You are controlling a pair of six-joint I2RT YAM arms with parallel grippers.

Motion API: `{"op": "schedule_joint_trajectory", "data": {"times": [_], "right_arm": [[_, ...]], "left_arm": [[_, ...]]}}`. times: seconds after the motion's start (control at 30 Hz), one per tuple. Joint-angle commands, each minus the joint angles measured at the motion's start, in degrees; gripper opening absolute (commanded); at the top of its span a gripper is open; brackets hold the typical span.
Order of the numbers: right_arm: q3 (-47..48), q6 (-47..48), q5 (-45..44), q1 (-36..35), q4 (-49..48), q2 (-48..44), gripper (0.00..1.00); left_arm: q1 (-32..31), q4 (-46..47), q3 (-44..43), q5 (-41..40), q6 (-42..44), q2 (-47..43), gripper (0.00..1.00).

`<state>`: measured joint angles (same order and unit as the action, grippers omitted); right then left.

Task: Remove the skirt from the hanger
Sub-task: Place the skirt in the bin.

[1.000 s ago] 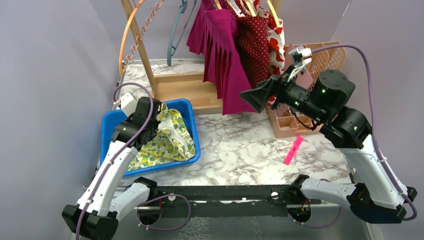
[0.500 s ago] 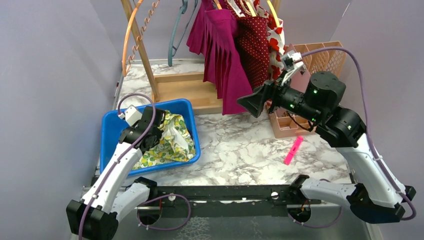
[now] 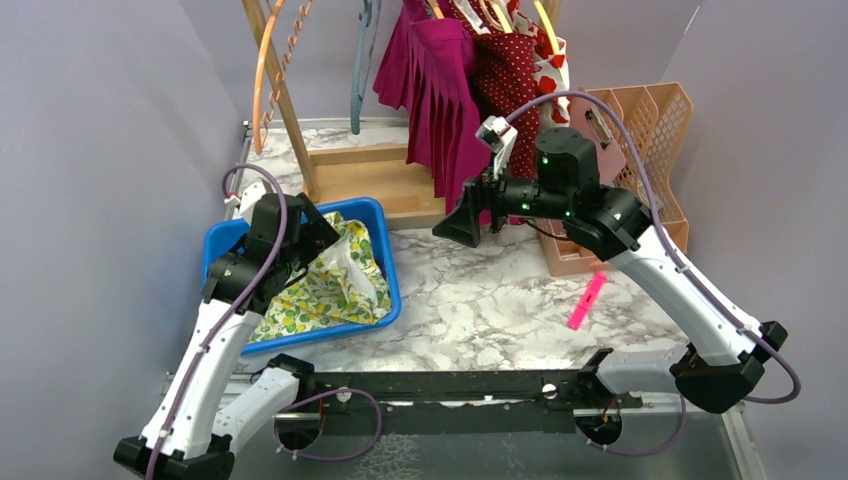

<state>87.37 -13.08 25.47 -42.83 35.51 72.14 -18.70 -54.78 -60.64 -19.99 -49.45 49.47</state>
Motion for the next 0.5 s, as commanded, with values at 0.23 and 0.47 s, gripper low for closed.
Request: {"op": "schedule_joint_trajectory", "data": {"times": [0.23,0.47], "right_arm": [[4.34,2.21,-2.88,-0.50,-0.15,2.41,0.99],[5.16,3.50,-6.66,-0.50,2.01,-0.70,1.00]], "left_arm": [[0.38,0.12,-5.96,27.91,13.70,-3.33,0.74],[0.09,8.98,2.57,30.04,11.33,0.13,0.29]]}}
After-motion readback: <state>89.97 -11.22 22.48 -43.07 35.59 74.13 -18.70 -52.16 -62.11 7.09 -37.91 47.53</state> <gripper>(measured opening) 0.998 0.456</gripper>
